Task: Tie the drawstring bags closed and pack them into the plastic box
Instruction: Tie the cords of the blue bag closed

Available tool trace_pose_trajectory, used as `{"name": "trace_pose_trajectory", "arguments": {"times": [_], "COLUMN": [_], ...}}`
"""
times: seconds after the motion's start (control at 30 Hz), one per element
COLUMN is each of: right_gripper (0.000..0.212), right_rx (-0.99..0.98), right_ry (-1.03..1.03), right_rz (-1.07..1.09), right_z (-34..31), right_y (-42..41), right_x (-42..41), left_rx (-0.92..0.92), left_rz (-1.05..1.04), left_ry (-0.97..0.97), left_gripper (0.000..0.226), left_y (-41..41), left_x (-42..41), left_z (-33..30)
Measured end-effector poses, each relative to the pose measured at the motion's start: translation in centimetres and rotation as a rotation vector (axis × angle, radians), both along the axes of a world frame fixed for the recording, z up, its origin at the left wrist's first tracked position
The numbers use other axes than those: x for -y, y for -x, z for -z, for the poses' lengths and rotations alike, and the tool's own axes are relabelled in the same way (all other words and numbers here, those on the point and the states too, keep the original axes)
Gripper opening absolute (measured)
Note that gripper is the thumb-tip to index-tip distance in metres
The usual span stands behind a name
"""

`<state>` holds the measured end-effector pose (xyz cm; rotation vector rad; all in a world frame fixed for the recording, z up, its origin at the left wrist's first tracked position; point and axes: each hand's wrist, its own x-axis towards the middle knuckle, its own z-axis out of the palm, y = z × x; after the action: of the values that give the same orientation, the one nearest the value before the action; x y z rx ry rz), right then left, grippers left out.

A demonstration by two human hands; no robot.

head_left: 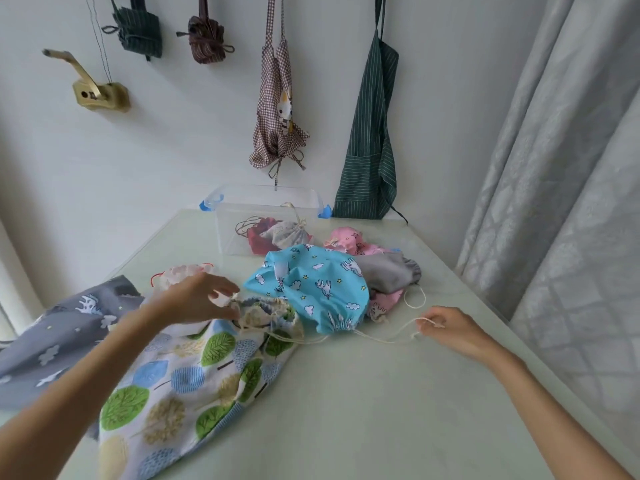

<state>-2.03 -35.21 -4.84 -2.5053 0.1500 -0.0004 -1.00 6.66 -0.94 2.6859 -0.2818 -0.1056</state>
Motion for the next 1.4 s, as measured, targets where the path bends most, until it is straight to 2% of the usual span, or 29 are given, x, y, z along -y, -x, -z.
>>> {"name": "trace_pose_trajectory", "arguments": {"times": [0.03,0.07,0.13,0.2,0.27,0.33,0.43,0.53,0.6,0.67,0.73,0.77,0.9,1.0,1.17,1.3,1.33,1.4], "right_gripper": [0.024,0.036,0.041,0.031,0.024,0.017,0.016,0.015,0.013,0.020,0.025,0.026,0.028,0.026,0.027,0.026,0.024,0.024], "right_rx": [-0.035,-0.039,0.114,0.193,0.093,0.043,0.174,0.225,0.212,0.202,0.202,0.210,0.197,0.216,0.264,0.270,0.268,0.248], "right_ry": [0.134,0.298,0.508,0.371,0.216,0.264,0.318,0.244,0.007,-0.266,-0.369,-0.373,-0.267,-0.282,-0.292,-0.304,-0.322,-0.353], "right_rz": [-0.014,-0.005,0.043,0.012,-0.069,-0.088,0.009,-0.031,-0.086,-0.138,-0.214,-0.248,-0.369,-0.396,-0.351,-0.337,-0.338,-0.347], "right_z": [-0.3,-0.7,-1.2,-1.1,-0.2,1.3,2.9,3.2,2.7,2.0,1.2,0.6,-0.7,-0.9,-0.6,-0.4,-0.3,-0.1], "right_y": [-0.1,0.0,0.4,0.7,1.1,0.9,0.3,0.0,0.0,0.0,0.1,0.0,0.2,0.4,0.6,0.7,0.8,1.0], "right_x": [-0.3,-0.7,-2.4,-4.7,-7.4,-9.5,-10.4,-10.3,-10.1,-9.6,-8.7,-8.1,-6.4,-6.0,-4.9,-5.4,-5.8,-6.6], "left_rx": [-0.120,-0.166,-0.073,0.037,0.013,-0.021,0.070,0.163,0.220,0.199,0.116,0.129,0.291,0.473,0.688,0.832,0.839,0.685], "left_rz": [0.053,0.079,0.058,0.030,0.070,0.058,-0.071,-0.139,-0.134,-0.077,0.018,0.068,0.232,0.317,0.398,0.402,0.368,0.250], "left_ry": [0.014,0.051,0.217,0.250,0.127,-0.046,-0.143,-0.076,-0.025,0.158,0.376,0.390,0.133,-0.027,-0.064,-0.157,-0.186,-0.221], "left_gripper": [0.054,0.055,0.038,0.019,0.017,0.020,0.028,0.023,0.020,0.019,0.016,0.015,0.023,0.031,0.049,0.047,0.047,0.042], "left_y": [0.1,0.3,0.8,1.4,2.0,2.3,1.9,1.7,1.4,1.2,1.1,0.6,-0.2,-0.4,0.0,0.1,0.1,0.2], "left_x": [0.3,0.8,2.3,5.2,8.6,11.5,13.7,14.4,14.4,13.8,13.2,12.7,10.3,9.2,8.0,8.1,8.2,8.3], "left_z": [-1.0,-2.1,-3.2,-2.6,-0.1,3.0,6.0,6.9,7.1,7.0,6.5,5.8,3.5,2.8,3.0,2.9,3.0,3.3]}}
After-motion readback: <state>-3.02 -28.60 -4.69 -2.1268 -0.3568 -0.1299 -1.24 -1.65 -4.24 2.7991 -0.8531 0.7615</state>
